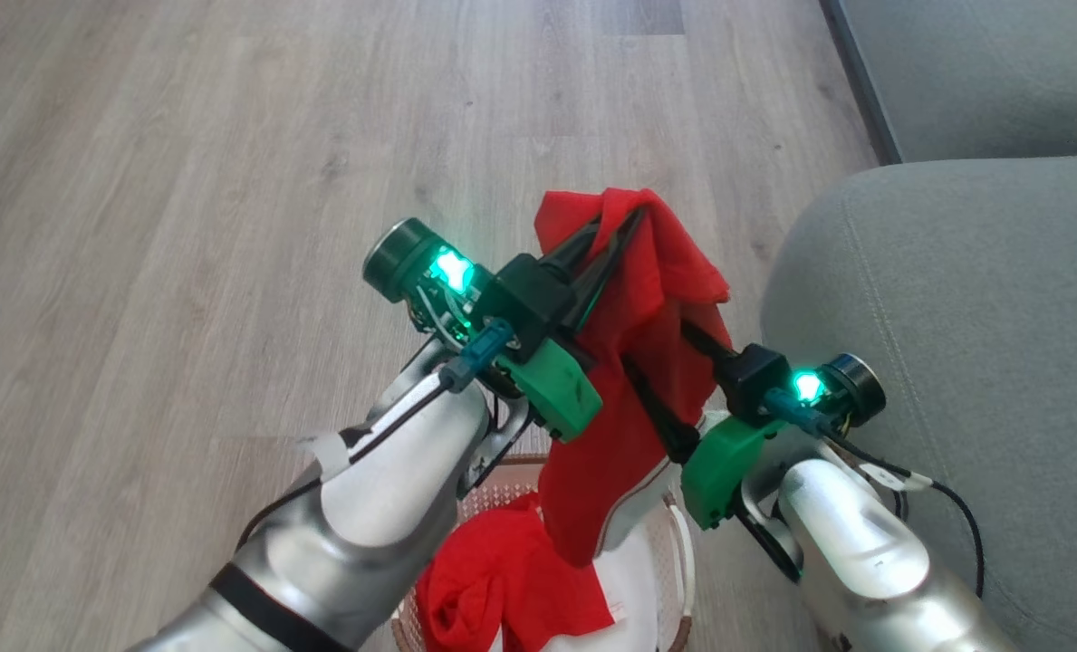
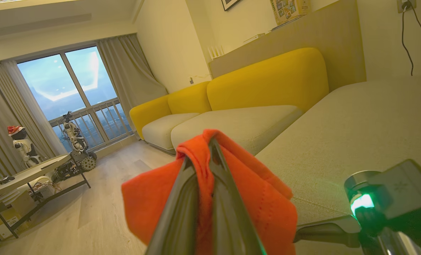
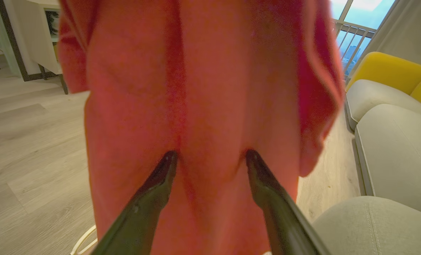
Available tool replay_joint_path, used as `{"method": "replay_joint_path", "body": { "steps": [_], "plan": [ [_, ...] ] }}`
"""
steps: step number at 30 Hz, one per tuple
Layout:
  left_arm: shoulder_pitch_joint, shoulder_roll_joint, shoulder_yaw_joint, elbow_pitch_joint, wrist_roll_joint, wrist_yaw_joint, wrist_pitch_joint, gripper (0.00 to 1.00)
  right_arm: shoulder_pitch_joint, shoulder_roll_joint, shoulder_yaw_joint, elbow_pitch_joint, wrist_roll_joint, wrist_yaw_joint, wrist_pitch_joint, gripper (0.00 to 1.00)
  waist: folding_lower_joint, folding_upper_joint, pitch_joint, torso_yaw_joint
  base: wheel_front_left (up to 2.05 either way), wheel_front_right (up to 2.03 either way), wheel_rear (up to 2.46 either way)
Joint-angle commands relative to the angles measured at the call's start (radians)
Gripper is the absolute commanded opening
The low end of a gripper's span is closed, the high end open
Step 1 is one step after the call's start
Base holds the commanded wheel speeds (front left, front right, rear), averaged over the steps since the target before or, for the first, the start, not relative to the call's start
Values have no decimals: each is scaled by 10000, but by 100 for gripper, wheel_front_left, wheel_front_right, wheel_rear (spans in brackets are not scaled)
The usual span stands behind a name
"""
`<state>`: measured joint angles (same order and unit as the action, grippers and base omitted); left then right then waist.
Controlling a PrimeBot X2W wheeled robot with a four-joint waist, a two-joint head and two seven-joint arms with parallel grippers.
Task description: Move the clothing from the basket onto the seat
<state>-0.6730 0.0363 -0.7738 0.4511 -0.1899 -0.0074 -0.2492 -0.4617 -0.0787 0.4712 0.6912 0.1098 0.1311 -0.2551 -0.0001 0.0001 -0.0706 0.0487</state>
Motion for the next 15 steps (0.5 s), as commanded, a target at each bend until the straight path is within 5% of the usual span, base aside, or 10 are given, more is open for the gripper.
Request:
{"method": "replay_joint_path", "body": {
  "steps": [1, 4, 6, 8, 15],
  "plan": [
    [-760, 139, 244, -425, -104, 97, -125, 0, -533, 94, 246, -154, 176, -4, -67, 100, 1, -1, 0, 66, 0, 0, 0],
    [-772, 139, 136, -493, -178, 138, -125, 0, -645, 126, 423, -5, 323, -4, -67, 86, 1, -1, -2, 123, 0, 0, 0],
    [-774, 139, 51, -537, -242, 169, -125, 0, -747, 149, 560, 74, 432, -4, -67, 31, 1, -1, -4, 171, 0, 0, 0],
    [-768, 139, 7, -534, -287, 191, -125, 0, -809, 161, 621, 142, 508, -4, -67, 0, 1, -1, -4, 205, 0, 0, 0],
    [-597, 219, 130, -238, -463, 305, -125, 0, -815, 124, 629, 126, 680, -4, -67, 0, 1, -1, -31, 155, 0, 0, 0]
  ]
}}
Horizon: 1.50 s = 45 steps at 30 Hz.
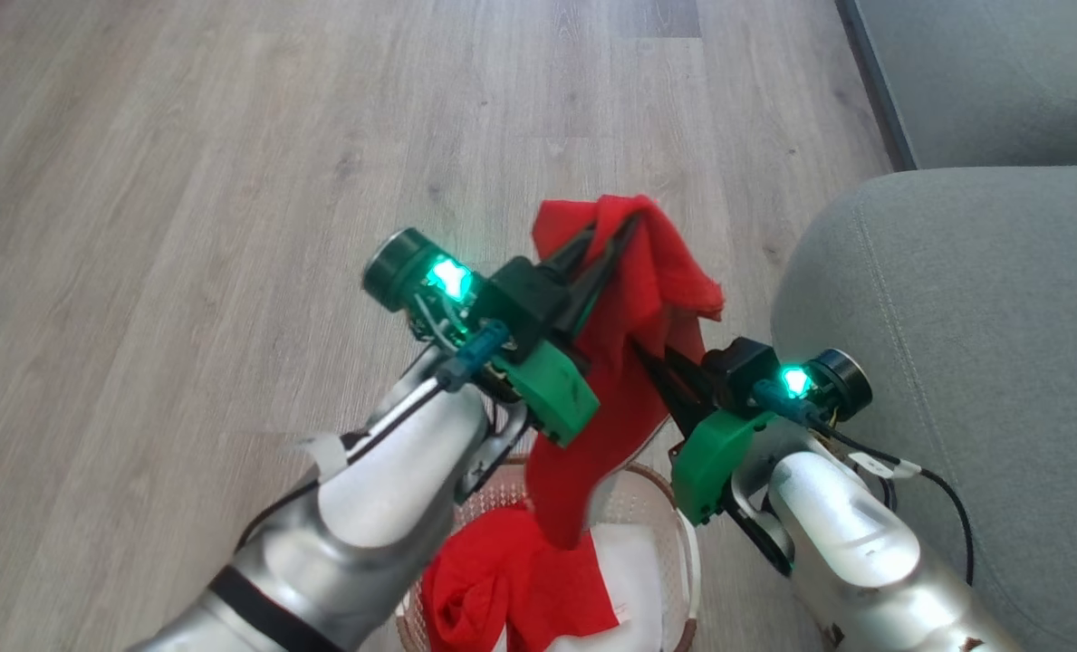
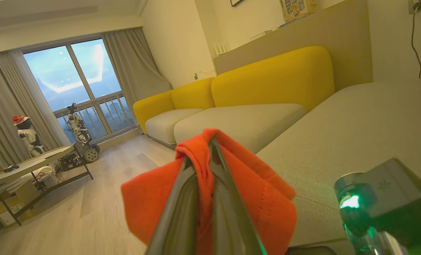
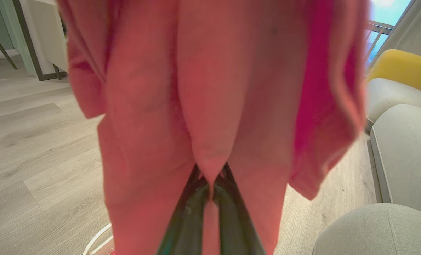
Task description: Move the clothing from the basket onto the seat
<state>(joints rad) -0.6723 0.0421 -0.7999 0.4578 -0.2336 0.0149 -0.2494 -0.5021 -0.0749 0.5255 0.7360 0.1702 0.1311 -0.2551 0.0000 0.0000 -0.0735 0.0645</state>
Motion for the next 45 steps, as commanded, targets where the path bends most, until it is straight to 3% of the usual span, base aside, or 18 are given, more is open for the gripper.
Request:
{"method": "replay_joint_path", "body": {
  "steps": [1, 3, 4, 5, 7, 18, 32, 45],
  "plan": [
    [-559, 189, 427, -253, -59, 104, -124, 0, -395, 70, 62, -352, 91, -4, -67, 0, 0, 0, -7, -34, 0, 0, 0],
    [-458, 256, 501, -157, -109, 157, -124, 0, -371, 32, -2, -418, 97, -4, -67, 0, 0, 0, -20, -106, 0, 0, 0],
    [-397, 286, 543, -120, -139, 183, -124, 27, -361, 14, -37, -449, 100, -4, -67, 0, 0, 0, -27, -146, 0, 0, 0],
    [-327, 311, 585, -80, -179, 200, -124, 43, -355, -10, -98, -479, 98, -4, -67, 0, 0, 0, -35, -187, 0, 0, 0],
    [-173, 357, 662, 17, -277, 211, -124, 100, -348, -57, -203, -528, 75, -4, -67, 0, 0, 0, -55, -284, 0, 0, 0],
    [888, 491, 1024, 393, -725, 245, -124, 100, -514, -625, -725, -687, -48, -4, -67, 0, 0, 0, -177, -1201, 0, 0, 0],
    [2277, 285, 1394, 623, -1084, 115, -124, 100, -906, -1750, -1704, -1026, -154, -4, -67, 0, 0, 0, -64, -3186, 0, 0, 0],
    [2655, 120, 1540, 412, -1064, 20, -124, 100, -1519, -2209, -1334, -1010, 7, -4, -67, 0, 0, 0, 382, -4515, 0, 0, 0]
  ]
}}
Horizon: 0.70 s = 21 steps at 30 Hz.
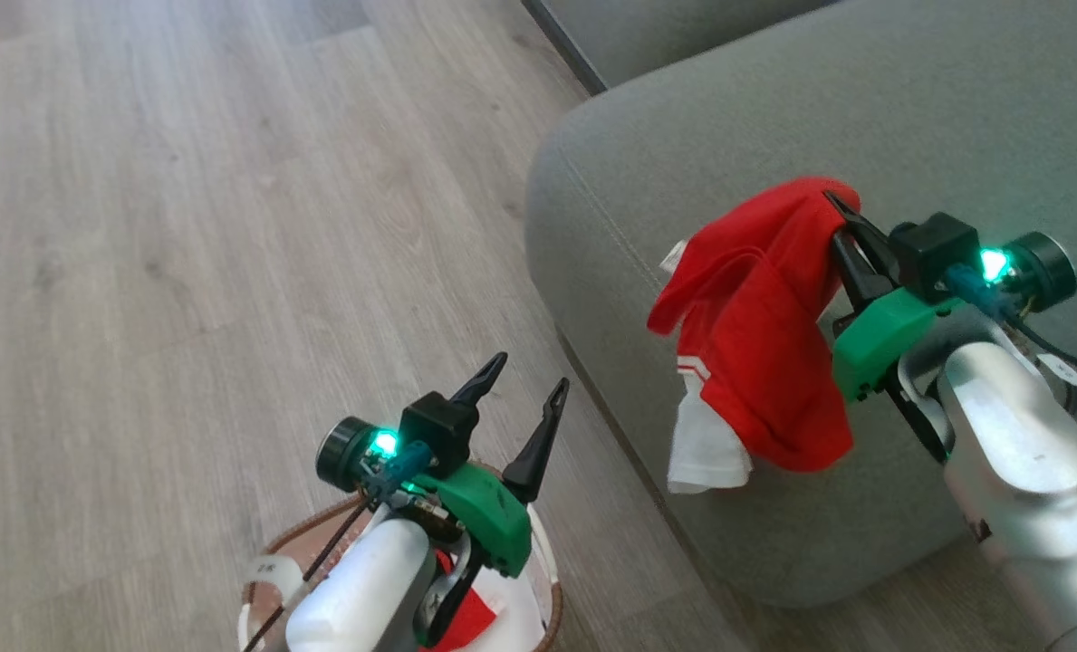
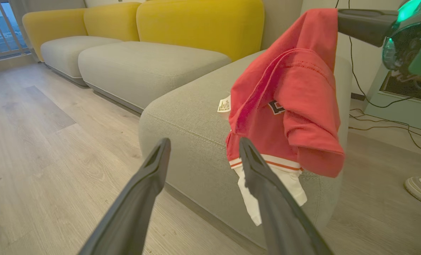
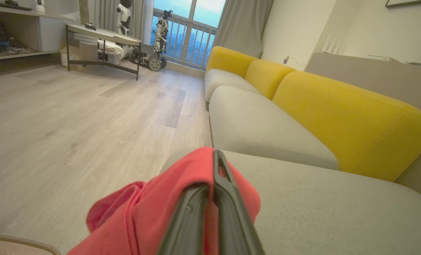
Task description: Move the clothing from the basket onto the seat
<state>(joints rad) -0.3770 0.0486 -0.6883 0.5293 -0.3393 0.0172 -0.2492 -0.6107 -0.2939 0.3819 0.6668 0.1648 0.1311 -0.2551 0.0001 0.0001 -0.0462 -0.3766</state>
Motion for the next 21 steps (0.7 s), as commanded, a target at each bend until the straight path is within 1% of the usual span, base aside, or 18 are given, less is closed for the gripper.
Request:
{"method": "replay_joint_path", "body": {
  "steps": [1, 5, 9, 12, 15, 21],
  "plan": [
    [-301, 49, 426, -340, 5, -19, -126, 100, -491, -46, 166, -310, 99, -4, -67, 0, -1, -1, 153, -148, 0, 0, 0],
    [-355, 31, 464, -473, 80, -8, -126, 100, -744, -129, 414, -269, 244, -4, -67, 0, -1, -1, 374, -242, 0, 0, 0],
    [-483, 24, 459, -649, 232, -28, -126, 100, -1115, -304, 880, -231, 432, -4, -42, 0, -1, -1, 661, -128, 0, 0, 0],
    [-541, 21, 456, -784, 358, -5, -126, 100, -1619, -670, 1365, -180, 441, -4, 5, 0, -1, -1, 913, 60, 0, 0, 0],
    [-646, 19, 490, -956, 452, 47, -126, 100, -2336, -1008, 1507, -204, 660, -4, 45, 0, -1, -1, 1420, 316, 0, 0, 0],
    [-1080, 71, 604, -1490, 787, 71, -126, 100, -4064, -1636, 1302, -41, 1123, -4, 138, 0, -1, -1, 2586, 943, 0, 0, 0]
  ]
}}
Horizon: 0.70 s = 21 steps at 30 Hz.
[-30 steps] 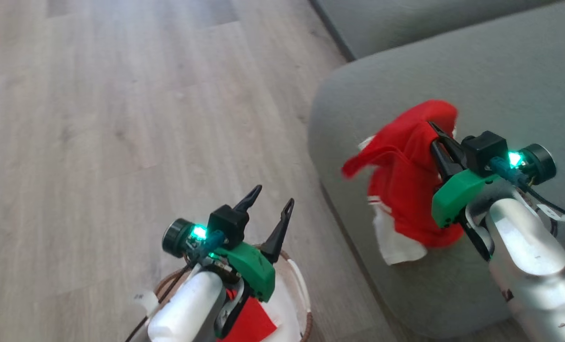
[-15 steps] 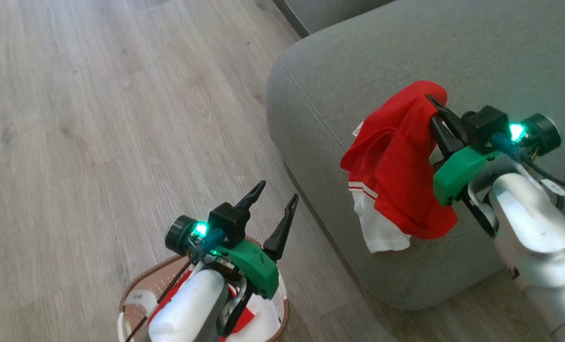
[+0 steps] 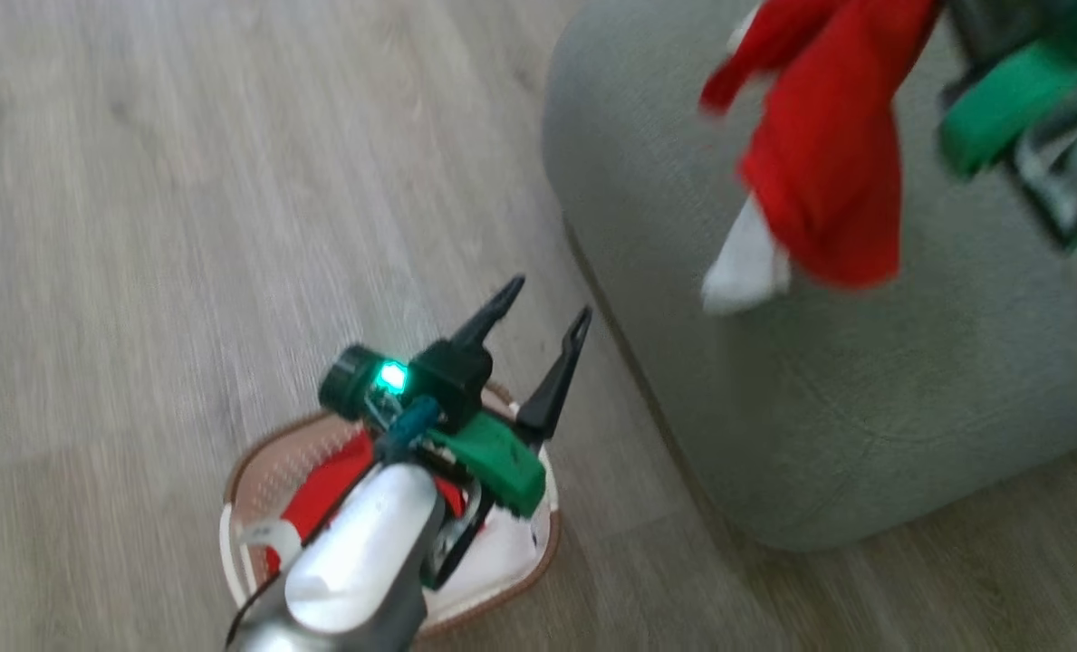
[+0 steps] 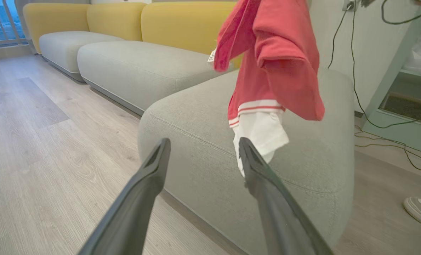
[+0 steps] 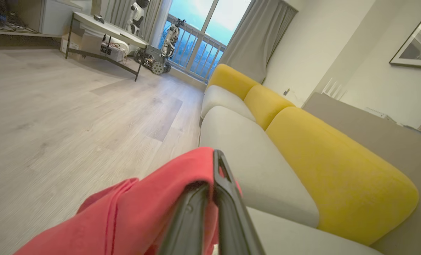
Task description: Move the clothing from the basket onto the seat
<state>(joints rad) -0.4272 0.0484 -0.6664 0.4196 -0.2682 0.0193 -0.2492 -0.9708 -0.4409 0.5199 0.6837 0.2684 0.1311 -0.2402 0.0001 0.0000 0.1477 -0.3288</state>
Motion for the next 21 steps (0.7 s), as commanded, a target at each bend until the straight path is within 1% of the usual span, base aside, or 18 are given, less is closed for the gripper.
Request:
{"method": "replay_joint_path", "body": {
  "steps": [1, 8, 10, 11, 14, 17, 21],
  "plan": [
    [-652, 94, 397, -472, 109, 26, -126, 100, -759, -287, -145, -135, 141, -4, -18, 0, -1, 0, 853, 579, 0, 0, 0],
    [-1322, 387, 398, -1203, 481, 14, -61, 100, -2775, -1161, -1091, 781, 157, -4, 45, 0, -1, 0, 2456, 1428, 0, 0, 0],
    [-1553, 495, 426, -1496, 573, 36, 20, 100, -3370, -1471, -1372, 1046, 0, -4, 79, 0, -1, 0, 2964, 1640, 0, 0, 0],
    [-1553, 495, 426, -1496, 573, 36, 20, 100, -3370, -1471, -1372, 1046, 0, -4, 79, 0, -1, 0, 2964, 1640, 0, 0, 0],
    [-1840, 657, 507, -1927, 704, 133, 143, 100, -4121, -1745, -1991, 1479, -121, -4, 96, 0, -1, 0, 3623, 1881, 0, 0, 0],
    [-1995, 845, 574, -2257, 801, 228, 361, 100, -4576, -1880, -2481, 1999, -532, -4, 124, 0, -1, 0, 4183, 1992, 0, 0, 0],
    [-2049, 1009, 568, -2565, 886, 307, 557, 100, -4812, -1926, -3514, 2818, -1168, -4, 4, 0, -1, 0, 4670, 2204, 0, 0, 0]
  ]
}}
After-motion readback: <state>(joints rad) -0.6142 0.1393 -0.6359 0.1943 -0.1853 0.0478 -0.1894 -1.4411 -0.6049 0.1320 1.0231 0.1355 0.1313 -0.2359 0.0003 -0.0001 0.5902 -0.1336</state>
